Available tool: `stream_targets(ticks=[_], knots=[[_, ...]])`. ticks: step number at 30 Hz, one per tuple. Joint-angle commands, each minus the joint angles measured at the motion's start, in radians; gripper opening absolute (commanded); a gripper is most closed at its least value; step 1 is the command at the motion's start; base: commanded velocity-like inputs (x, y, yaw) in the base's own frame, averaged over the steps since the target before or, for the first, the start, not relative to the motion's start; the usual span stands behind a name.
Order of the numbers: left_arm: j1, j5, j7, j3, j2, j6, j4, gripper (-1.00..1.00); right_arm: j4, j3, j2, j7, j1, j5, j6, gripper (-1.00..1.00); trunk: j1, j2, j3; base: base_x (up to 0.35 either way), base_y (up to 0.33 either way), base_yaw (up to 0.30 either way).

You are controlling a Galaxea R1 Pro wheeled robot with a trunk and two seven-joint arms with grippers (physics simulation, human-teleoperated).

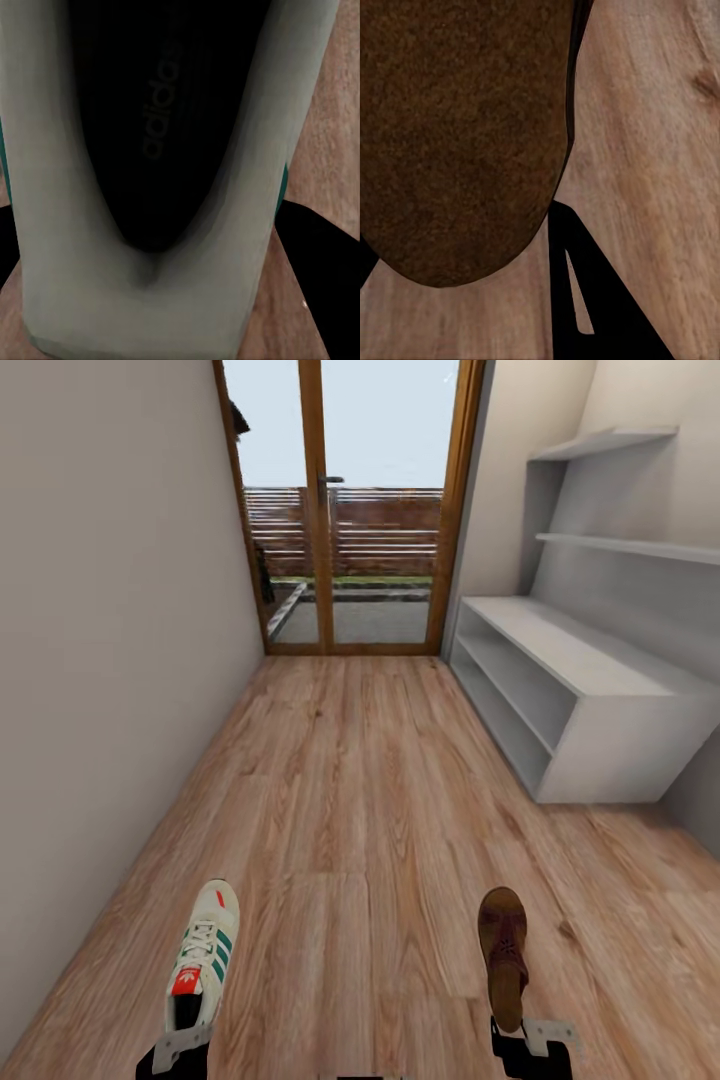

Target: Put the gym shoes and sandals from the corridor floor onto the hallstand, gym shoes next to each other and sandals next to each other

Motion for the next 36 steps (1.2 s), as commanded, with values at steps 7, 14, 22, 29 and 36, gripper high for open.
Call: stream_targets(ticks=[7,14,22,29,36], knots=[[-0.001,0.008,-0.009,0.003,0.0,-0.002,0.0,-1.0,0.001,-0.005,0.001,-0.004,-0.001,0.006,-0.002,-1.0,0.0,0.0,-0.001,0.338,0.0,0.0],[-0.001,0.008,-0.009,0.003,0.0,-0.002,0.001,-1.0,-0.001,-0.005,0.003,-0.009,-0.001,0.002,-0.002,-1.0,0.0,0.0,-0.001,0.338,0.0,0.105],[-0.001,0.008,-0.009,0.003,0.0,-0.002,0.001,-1.0,0.0,-0.005,0.003,-0.008,-0.001,0.004,-0.002,-1.0,0.0,0.0,-0.001,0.338,0.0,0.017],[-0.001,0.008,-0.009,0.003,0.0,-0.002,0.001,-1.0,0.001,-0.005,-0.001,-0.006,-0.001,0.005,-0.002,-1.0,0.0,0.0,-0.001,0.338,0.0,0.0],[-0.001,0.008,-0.009,0.003,0.0,-0.001,0.001,-1.0,0.001,-0.005,-0.003,-0.005,-0.001,0.005,-0.002,-1.0,0.0,0.0,-0.001,0.338,0.0,0.0]])
